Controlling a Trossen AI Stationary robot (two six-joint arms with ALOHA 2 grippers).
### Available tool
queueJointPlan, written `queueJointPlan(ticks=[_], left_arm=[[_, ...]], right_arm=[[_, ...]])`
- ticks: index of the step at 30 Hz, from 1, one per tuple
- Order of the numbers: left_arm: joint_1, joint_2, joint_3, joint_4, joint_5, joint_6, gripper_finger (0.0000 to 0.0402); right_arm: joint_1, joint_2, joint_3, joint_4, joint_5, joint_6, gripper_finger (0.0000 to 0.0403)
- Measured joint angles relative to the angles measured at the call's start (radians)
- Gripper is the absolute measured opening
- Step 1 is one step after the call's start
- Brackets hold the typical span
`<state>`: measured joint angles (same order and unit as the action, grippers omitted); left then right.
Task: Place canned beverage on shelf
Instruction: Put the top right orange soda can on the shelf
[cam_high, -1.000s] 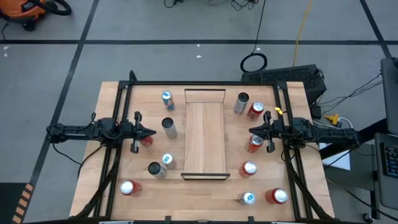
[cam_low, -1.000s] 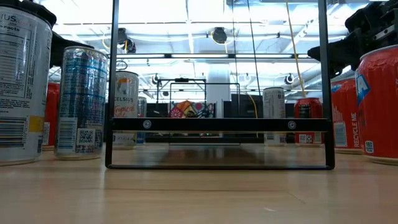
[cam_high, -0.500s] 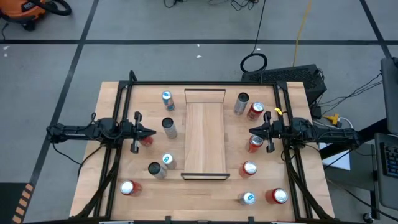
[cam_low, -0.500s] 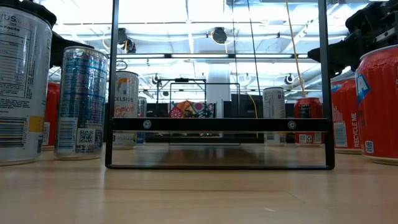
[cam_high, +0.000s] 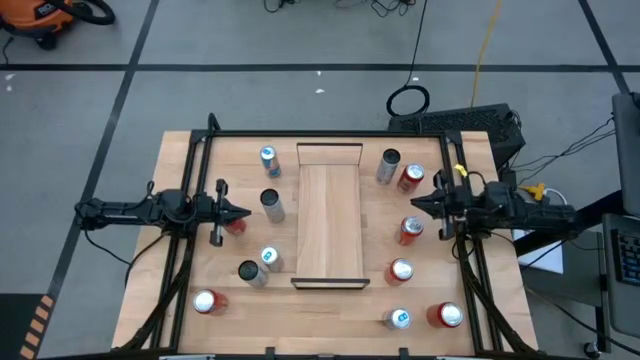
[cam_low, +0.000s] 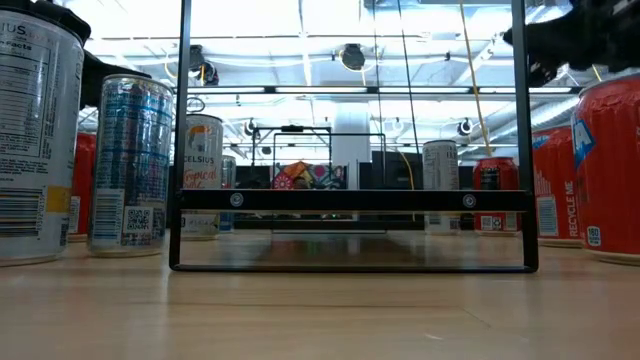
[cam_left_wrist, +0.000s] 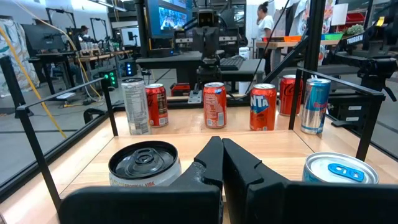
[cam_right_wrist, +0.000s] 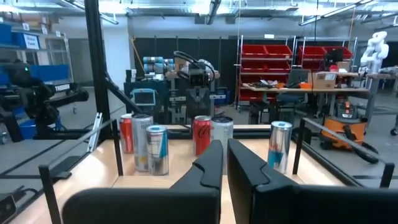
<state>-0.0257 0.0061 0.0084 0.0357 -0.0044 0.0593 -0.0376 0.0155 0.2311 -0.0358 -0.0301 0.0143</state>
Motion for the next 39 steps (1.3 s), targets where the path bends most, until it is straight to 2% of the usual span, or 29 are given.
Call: queueJointPlan(ticks=[12,22,29,33,39], left_arm=[[0.000,0.000,0.000,0.000,0.000,0.000,0.0001],[0.000,0.000,0.000,0.000,0.000,0.000,0.0001],[0.000,0.000,0.000,0.000,-0.009,0.041,0.0001],[0.000,0.000,0.000,0.000,-0.019,0.106,0.0001],[0.000,0.000,0.000,0.000,-0.019,0.106,0.0001]], right_arm=[[0.000,0.204,0.361,-0.356,0.004,0.000,0.0000],[0.000,0.416,0.654,-0.411,-0.001,0.136,0.0000],[0.000,0.573,0.842,-0.486,-0.001,0.108,0.0000],[0.000,0.643,0.910,-0.562,-0.001,0.111,0.0000],[0.000,0.691,0.926,-0.582,-0.001,0.163,0.0000]])
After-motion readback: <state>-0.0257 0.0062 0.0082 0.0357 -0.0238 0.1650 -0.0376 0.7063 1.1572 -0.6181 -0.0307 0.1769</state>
